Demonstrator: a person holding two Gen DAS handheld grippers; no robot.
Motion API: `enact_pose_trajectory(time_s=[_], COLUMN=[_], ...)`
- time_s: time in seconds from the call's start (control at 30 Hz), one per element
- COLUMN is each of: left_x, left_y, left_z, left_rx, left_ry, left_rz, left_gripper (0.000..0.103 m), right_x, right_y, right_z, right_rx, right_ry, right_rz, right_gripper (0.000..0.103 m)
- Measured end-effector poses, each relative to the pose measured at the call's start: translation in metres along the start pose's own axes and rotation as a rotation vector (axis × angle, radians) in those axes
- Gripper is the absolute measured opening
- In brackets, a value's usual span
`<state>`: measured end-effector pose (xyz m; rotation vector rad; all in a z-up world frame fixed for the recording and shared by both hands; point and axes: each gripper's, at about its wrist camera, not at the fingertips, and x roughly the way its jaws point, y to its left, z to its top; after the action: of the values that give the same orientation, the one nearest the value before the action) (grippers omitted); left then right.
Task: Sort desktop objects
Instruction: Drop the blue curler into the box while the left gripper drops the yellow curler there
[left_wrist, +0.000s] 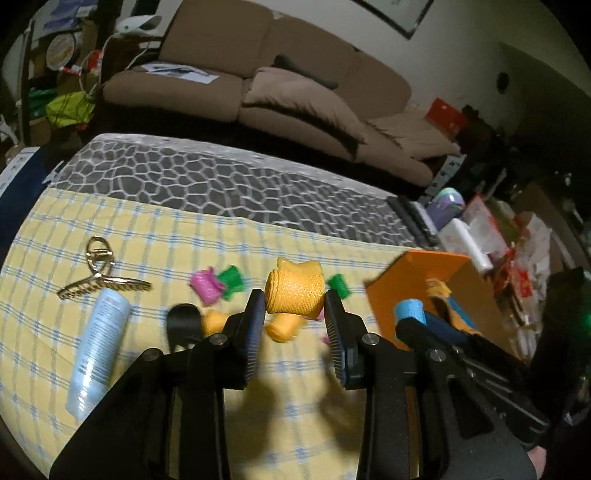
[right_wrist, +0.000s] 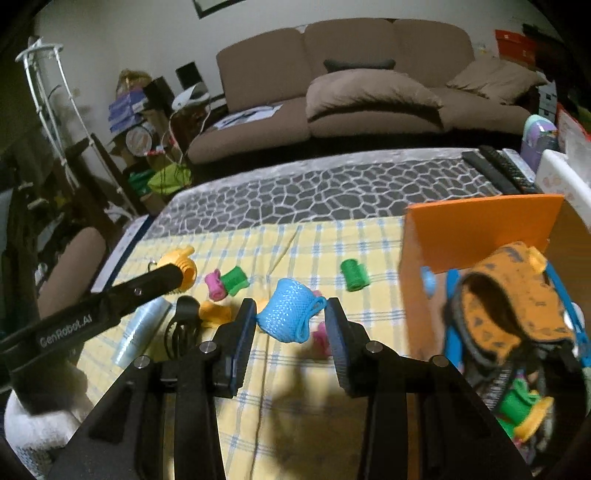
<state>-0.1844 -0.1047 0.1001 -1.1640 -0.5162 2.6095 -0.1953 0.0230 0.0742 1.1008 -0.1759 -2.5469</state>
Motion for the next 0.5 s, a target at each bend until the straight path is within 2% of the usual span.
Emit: enact_pose_trajectory(time_s=[0.17,0.5], left_x=[-0.002,0.014], left_y=[-0.034,-0.119], left_z=[-0.013,-0.032], left_rx=[0.016,0.102], left_ry=[0.011,0.048], left_rz=[-0.053,-0.164], left_gripper=[0.03,0.031], right_x=[-0.026,-0.067], right_y=[-0.022,-0.095], right_z=[0.004,0.0], right_rx=[0.024,0.116], right_ry=[-0.027,-0.045], right_rz=[-0.022,-0.094], right_gripper=[0.038,0.038])
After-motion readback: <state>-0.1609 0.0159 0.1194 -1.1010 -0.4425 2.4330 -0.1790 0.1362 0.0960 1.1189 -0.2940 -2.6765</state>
